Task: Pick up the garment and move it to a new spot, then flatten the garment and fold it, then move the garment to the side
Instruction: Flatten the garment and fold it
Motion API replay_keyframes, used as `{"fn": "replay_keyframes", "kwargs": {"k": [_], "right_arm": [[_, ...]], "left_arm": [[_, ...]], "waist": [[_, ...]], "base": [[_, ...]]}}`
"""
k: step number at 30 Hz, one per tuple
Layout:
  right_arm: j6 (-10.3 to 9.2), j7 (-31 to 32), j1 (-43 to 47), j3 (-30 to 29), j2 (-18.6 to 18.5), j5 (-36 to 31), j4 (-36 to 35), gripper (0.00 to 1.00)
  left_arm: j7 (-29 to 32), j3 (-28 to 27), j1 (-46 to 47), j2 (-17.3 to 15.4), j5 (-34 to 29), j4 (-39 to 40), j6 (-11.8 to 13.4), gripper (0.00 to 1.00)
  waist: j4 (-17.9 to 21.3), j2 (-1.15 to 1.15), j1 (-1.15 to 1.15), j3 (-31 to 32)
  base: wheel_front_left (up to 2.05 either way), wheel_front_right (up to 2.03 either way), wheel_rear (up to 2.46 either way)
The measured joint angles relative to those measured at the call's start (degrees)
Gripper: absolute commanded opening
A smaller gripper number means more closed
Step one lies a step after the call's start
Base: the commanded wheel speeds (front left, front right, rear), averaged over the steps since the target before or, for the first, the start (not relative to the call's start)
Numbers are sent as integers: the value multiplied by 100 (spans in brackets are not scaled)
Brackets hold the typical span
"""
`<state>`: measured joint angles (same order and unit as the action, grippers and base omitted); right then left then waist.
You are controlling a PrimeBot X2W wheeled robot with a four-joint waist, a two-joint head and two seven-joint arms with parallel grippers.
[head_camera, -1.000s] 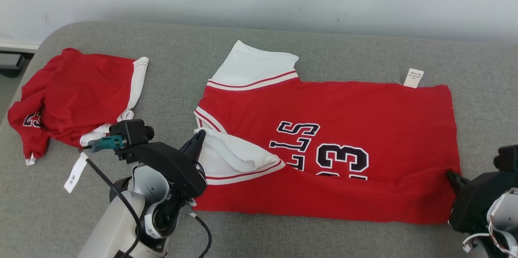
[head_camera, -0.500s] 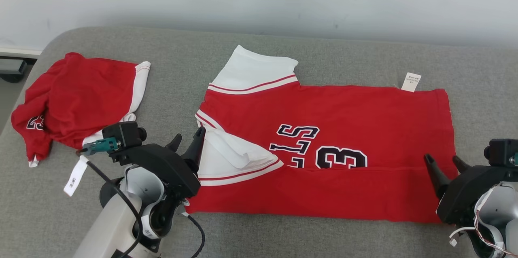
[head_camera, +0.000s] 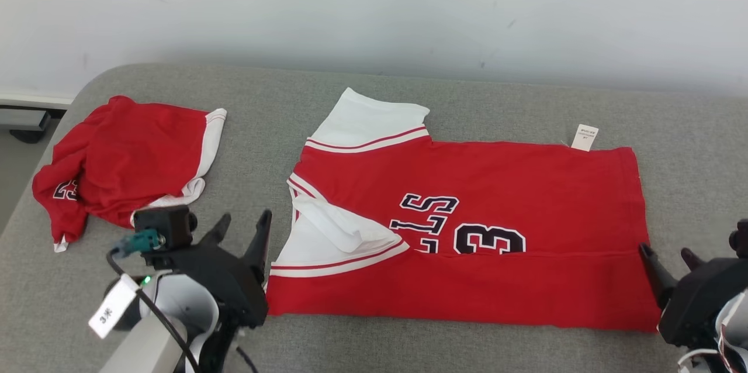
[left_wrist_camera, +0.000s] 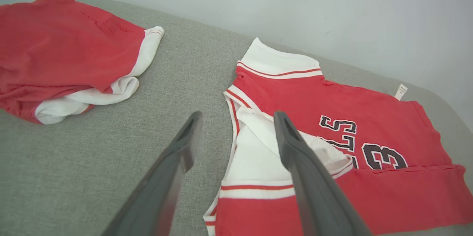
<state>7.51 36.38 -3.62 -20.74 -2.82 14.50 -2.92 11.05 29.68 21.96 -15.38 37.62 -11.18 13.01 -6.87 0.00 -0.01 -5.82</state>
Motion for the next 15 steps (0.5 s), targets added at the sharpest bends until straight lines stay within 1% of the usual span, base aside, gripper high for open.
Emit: {"fn": "replay_keyframes", "kwargs": {"k": [4, 7, 10, 15], "right_arm": [[0, 334, 208, -85, -2, -42, -136, 100], [0, 505, 288, -92, -2, -56, -144, 100], [0, 580, 346, -99, 0, -122, -76, 100], [0, 699, 346, -45, 0, -171, 75, 100]], "left_arm": [[266, 180, -288, -185, -134, 300, 174, 100], [450, 280, -417, -216, -141, 357, 263, 100], [579, 381, -464, -235, -177, 288, 309, 100], [768, 526, -472, -212, -176, 122, 281, 100]], "waist": [[23, 0, 0, -20], [27, 0, 0, -74], [34, 0, 0, -129], [54, 0, 1, -202]], "base": [[0, 0, 0], [0, 0, 0], [0, 0, 0], [0, 0, 0]]}}
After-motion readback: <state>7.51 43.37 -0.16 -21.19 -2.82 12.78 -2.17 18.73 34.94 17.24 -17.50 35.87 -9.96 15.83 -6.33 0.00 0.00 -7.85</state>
